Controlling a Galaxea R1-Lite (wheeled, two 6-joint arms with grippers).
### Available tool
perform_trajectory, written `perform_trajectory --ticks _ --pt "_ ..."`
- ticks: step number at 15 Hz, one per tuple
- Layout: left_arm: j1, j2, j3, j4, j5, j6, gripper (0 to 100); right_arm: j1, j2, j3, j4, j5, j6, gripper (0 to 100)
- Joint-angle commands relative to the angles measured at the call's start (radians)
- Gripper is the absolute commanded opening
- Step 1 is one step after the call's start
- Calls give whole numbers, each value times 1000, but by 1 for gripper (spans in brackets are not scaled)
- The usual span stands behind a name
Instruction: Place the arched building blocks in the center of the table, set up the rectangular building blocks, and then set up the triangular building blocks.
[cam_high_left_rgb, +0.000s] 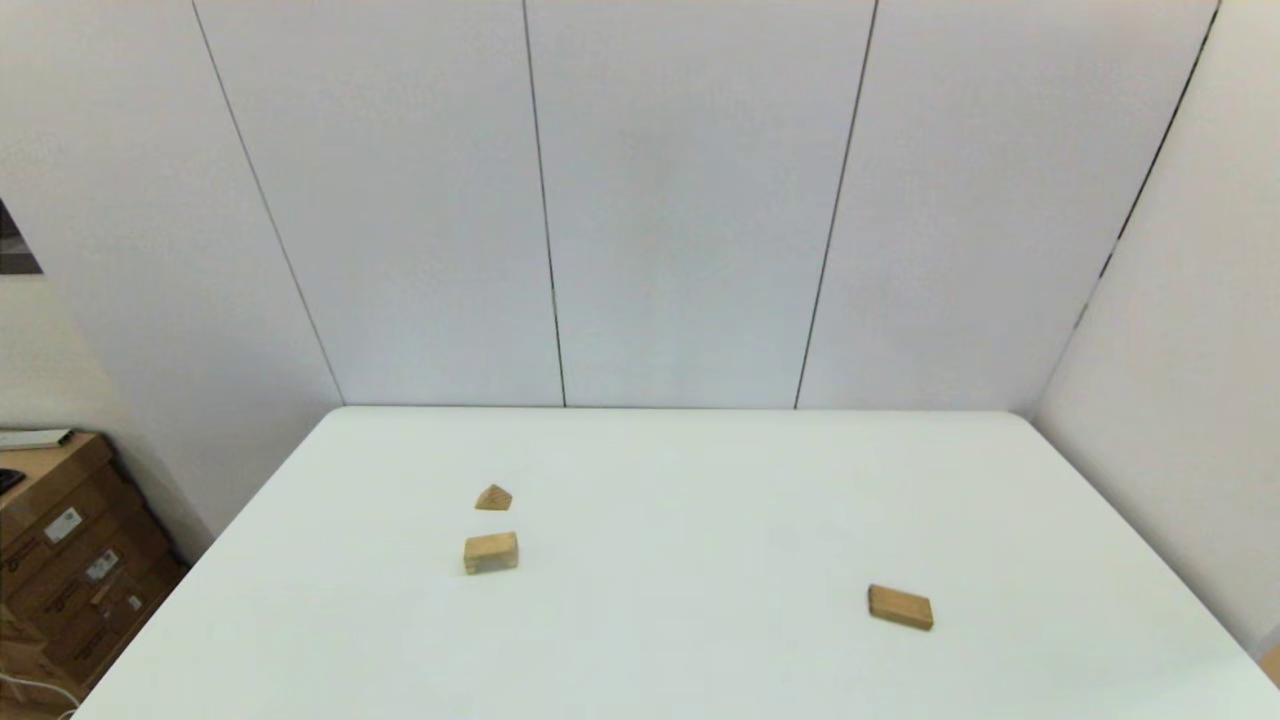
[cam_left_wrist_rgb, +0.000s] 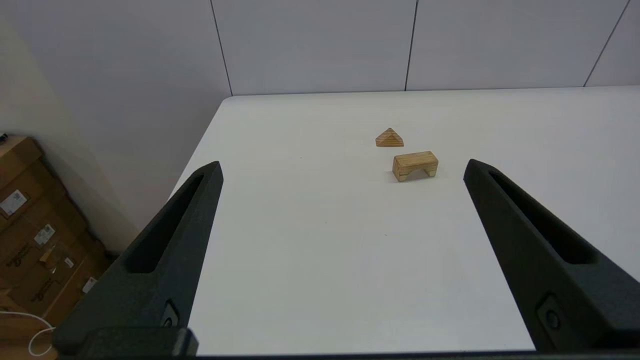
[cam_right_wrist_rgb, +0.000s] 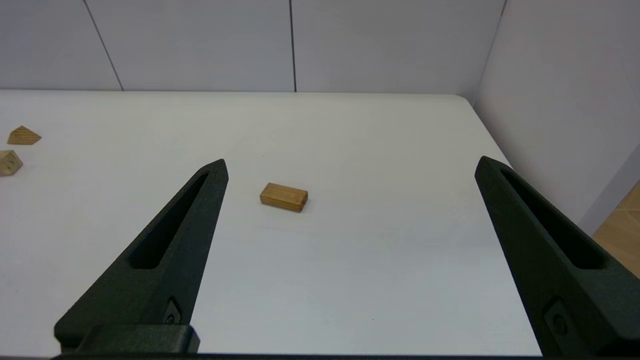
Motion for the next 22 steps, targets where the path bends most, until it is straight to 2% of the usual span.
perform_trajectory --ticks 1,22 --pt "0 2 0 0 0 0 100 1 0 0 0 0 0 100" --pt "0 2 0 -1 2 -6 100 1 0 2 0 0 0 100"
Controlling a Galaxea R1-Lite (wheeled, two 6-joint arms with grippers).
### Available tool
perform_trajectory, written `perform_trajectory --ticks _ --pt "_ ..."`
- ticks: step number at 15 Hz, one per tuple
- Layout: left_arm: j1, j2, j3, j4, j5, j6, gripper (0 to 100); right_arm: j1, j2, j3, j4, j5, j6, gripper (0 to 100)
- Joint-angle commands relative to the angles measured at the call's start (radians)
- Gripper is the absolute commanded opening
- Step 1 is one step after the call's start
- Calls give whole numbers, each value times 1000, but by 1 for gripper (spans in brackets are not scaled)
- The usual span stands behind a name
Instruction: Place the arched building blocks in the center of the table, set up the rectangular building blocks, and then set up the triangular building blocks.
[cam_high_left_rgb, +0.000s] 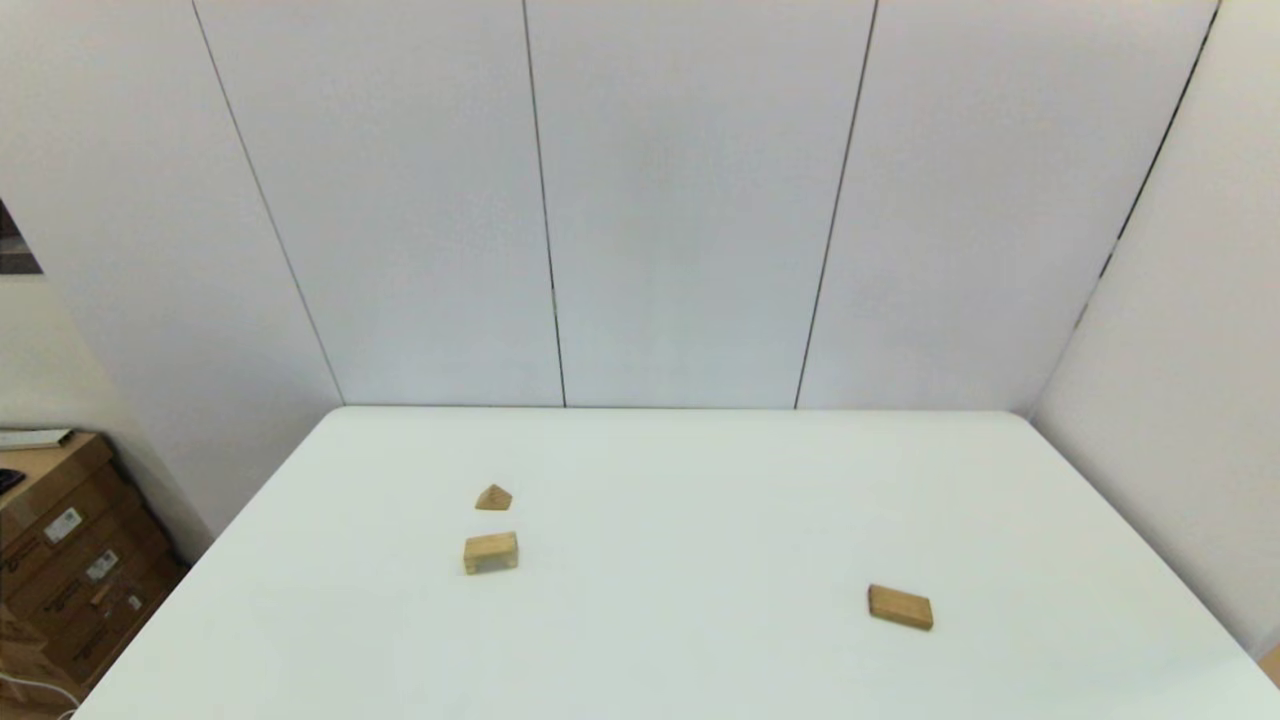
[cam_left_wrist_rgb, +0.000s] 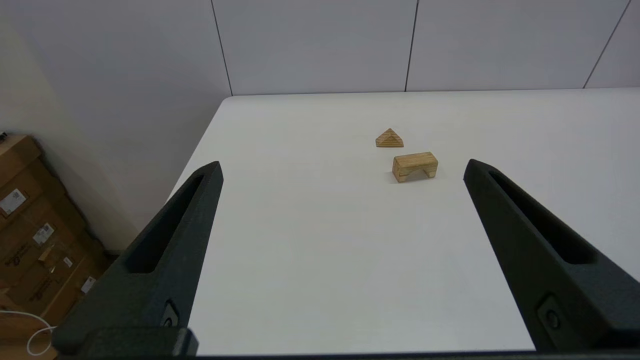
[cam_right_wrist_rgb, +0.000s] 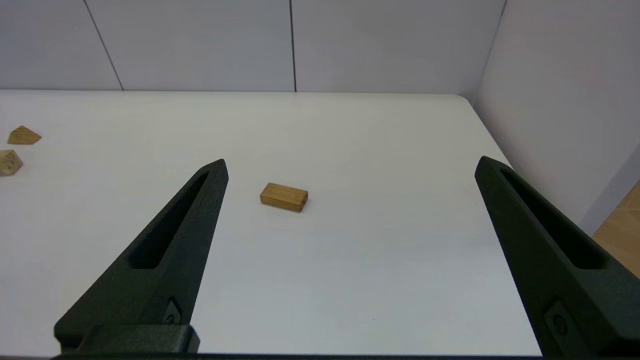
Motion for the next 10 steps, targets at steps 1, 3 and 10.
perform_trajectory --ticks 1,3,10 --pt "0 2 0 0 0 -1 100 -1 0 0 -1 0 0 100" --pt "0 2 0 0 0 2 100 1 0 0 -1 0 0 100" --pt "0 66 -250 270 -83 59 100 1 -2 2 -1 0 0 100"
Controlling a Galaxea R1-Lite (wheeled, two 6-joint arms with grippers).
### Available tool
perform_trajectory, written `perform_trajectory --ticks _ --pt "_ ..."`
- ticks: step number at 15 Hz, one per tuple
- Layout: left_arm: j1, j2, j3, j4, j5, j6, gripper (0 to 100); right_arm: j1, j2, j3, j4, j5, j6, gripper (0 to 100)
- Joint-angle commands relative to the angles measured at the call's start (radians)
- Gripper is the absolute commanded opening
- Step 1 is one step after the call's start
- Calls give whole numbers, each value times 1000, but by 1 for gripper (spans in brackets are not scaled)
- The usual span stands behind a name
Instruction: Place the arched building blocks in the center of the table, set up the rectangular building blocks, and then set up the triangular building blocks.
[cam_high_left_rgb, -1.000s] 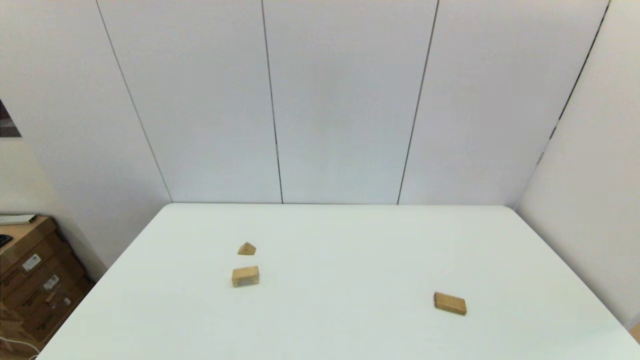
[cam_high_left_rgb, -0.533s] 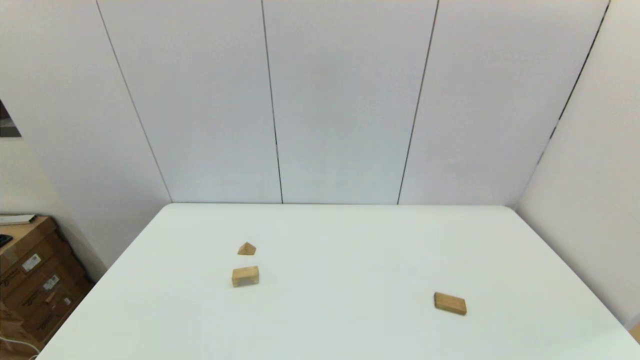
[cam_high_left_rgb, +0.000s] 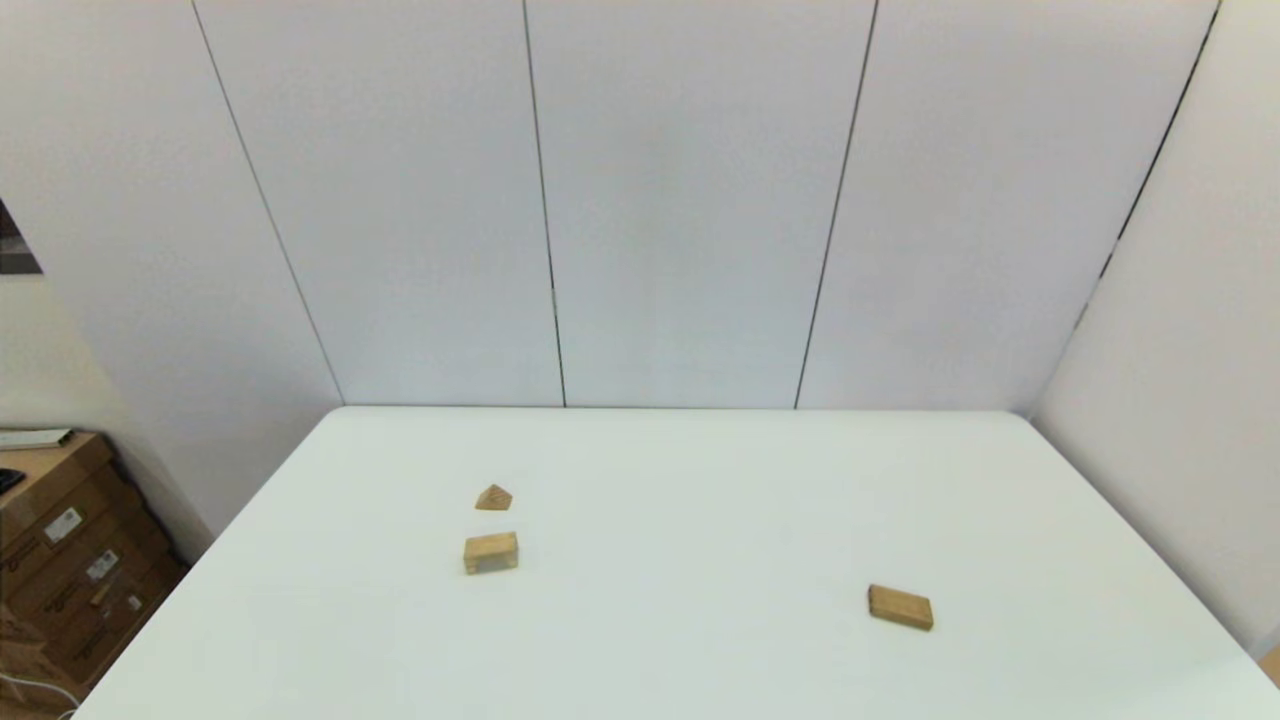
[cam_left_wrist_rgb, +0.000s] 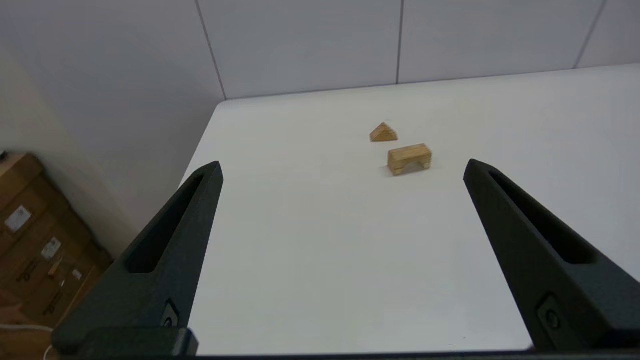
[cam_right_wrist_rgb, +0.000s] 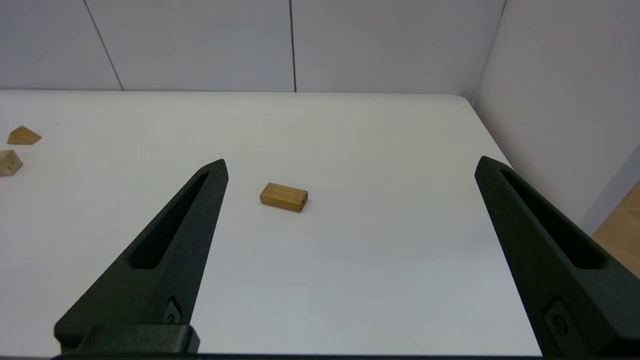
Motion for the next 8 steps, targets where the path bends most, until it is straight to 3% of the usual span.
perform_trajectory --ticks 1,5,8 --pt "0 116 -237 226 -35 3 100 1 0 2 0 0 0 100" --pt "-5 415 -458 343 -35 37 100 -1 0 0 0 0 0 100" --pt "-5 752 -561 359 -64 92 100 -1 0 0 0 0 0 100"
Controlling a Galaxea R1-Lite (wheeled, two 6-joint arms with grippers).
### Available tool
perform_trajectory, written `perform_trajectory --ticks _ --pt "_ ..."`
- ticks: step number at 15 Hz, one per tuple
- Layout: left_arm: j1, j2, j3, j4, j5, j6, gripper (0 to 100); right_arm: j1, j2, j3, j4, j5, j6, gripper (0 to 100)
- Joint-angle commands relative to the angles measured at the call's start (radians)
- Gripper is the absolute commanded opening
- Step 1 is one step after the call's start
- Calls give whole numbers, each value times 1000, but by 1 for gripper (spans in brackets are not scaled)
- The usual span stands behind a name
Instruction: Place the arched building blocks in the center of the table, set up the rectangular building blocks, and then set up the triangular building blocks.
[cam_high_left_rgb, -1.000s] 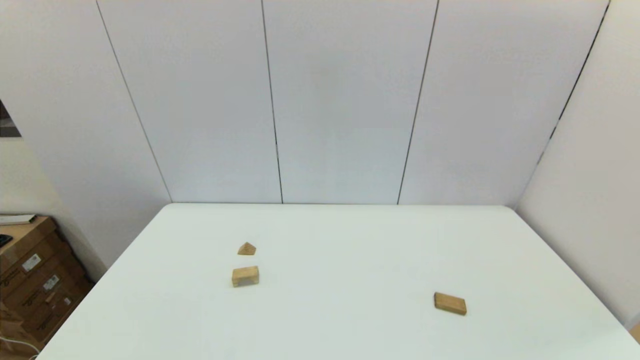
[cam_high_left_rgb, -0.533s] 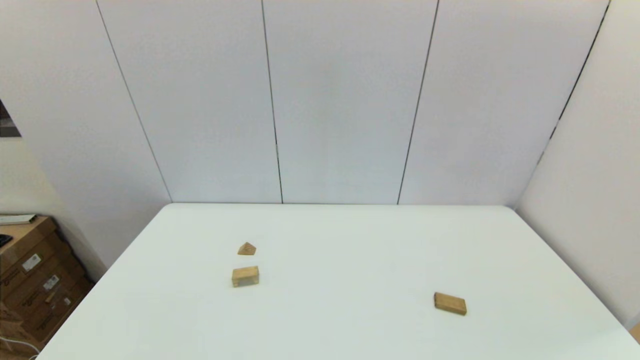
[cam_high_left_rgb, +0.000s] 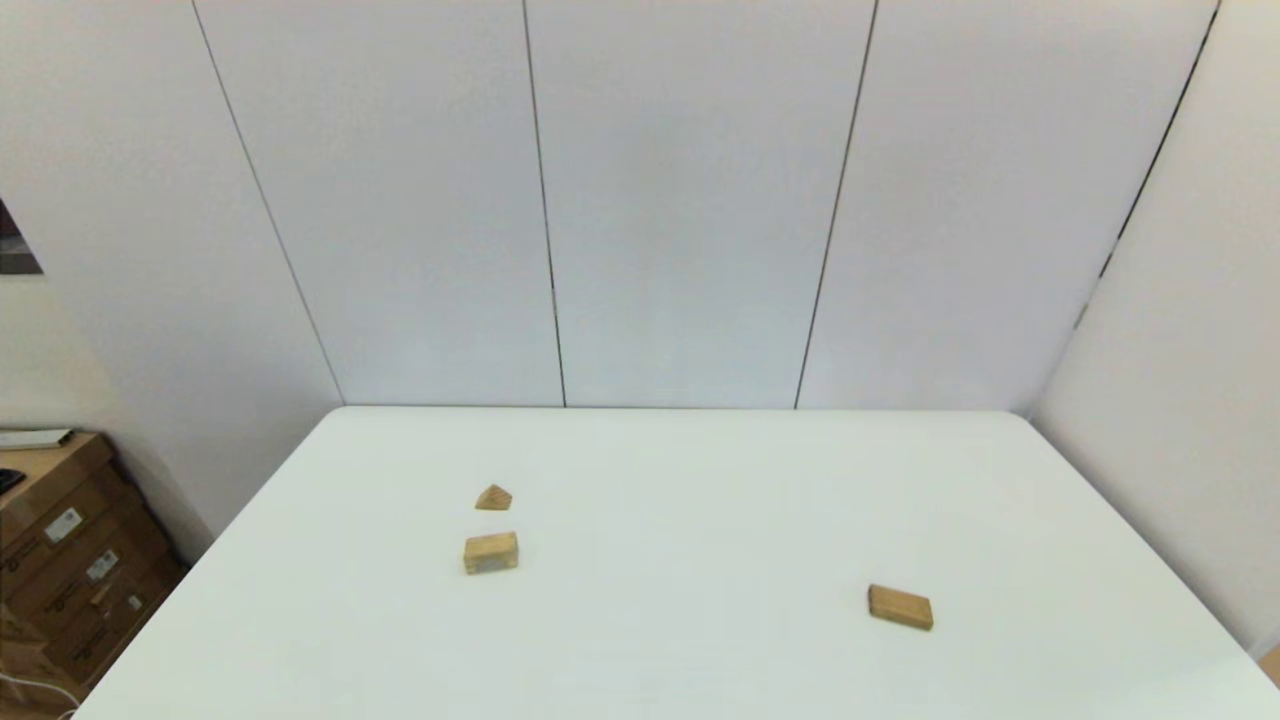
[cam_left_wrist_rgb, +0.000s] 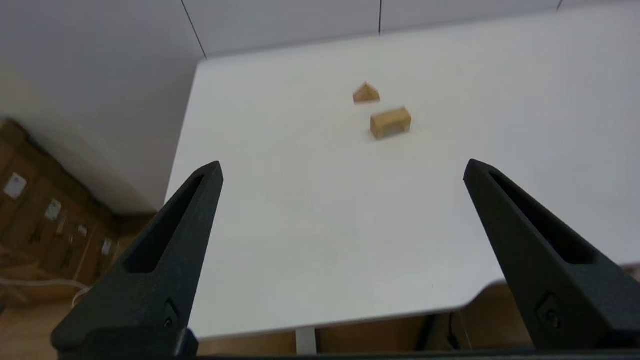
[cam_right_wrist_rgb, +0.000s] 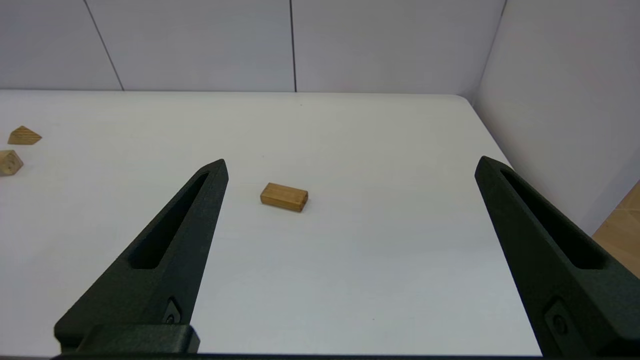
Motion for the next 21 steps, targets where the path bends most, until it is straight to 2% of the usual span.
perform_trajectory --ticks 1,6,15,21 --pt "-3 515 -186 54 -38 71 100 -1 0 2 -1 0 0 100" --pt "-61 966 -355 75 -36 160 100 1 0 0 -1 0 0 100" --pt "-170 1410 -574 68 -27 220 100 1 0 2 -1 0 0 100" --pt "-119 1585 -714 69 -32 579 100 -1 0 0 -1 0 0 100"
